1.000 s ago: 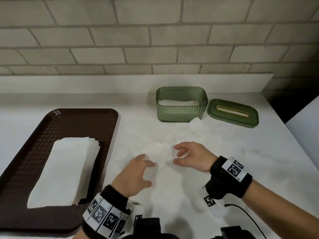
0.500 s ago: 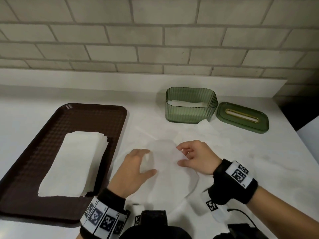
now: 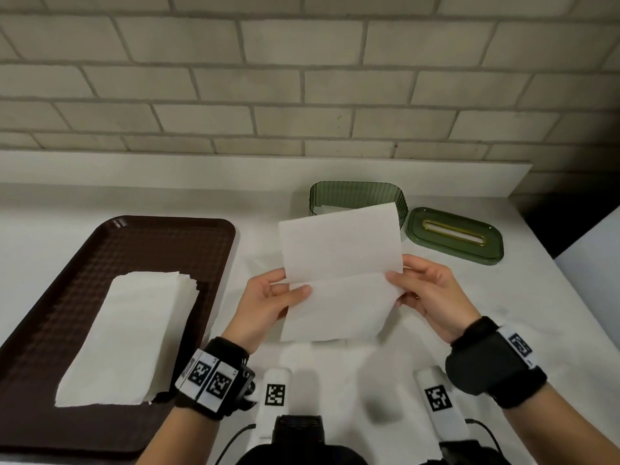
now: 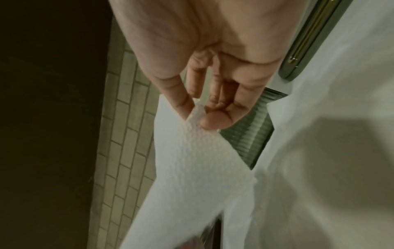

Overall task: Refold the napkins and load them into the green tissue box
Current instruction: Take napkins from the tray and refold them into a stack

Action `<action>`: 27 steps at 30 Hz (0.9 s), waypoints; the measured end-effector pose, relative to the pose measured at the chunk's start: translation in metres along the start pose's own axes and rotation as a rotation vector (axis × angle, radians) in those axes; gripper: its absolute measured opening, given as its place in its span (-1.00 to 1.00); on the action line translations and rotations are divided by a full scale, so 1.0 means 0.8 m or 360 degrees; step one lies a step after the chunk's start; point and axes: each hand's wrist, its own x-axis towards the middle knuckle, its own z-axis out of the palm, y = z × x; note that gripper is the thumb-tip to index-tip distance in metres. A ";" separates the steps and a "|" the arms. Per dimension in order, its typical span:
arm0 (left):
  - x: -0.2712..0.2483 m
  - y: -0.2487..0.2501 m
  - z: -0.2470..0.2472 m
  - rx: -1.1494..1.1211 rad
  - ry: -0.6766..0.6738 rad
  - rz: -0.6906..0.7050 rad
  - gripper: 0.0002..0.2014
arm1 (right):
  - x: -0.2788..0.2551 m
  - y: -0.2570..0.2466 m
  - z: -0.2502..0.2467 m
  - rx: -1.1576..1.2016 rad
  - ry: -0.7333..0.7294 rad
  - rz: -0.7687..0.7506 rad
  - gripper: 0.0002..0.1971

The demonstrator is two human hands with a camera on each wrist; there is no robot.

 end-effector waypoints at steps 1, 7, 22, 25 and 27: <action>0.004 0.002 0.002 0.0011 0.0013 0.0041 -0.74 | 0.001 0.003 -0.001 0.0004 0.0038 0.0001 -0.75; 0.021 0.006 -0.001 -0.0202 0.0051 0.0047 -0.78 | 0.001 -0.005 -0.001 0.0163 0.0152 0.0093 -0.63; 0.206 0.118 0.037 0.1445 0.0362 0.0759 -0.77 | 0.197 -0.099 0.006 -0.1259 0.0493 -0.0599 -0.84; 0.239 0.102 0.043 0.1849 0.0229 0.0586 -0.77 | 0.221 -0.084 0.001 -0.1637 0.0494 -0.0481 -0.84; 0.252 0.093 0.046 0.2031 0.0088 0.0474 -0.72 | 0.228 -0.071 -0.003 -0.1798 0.0468 -0.0385 -0.80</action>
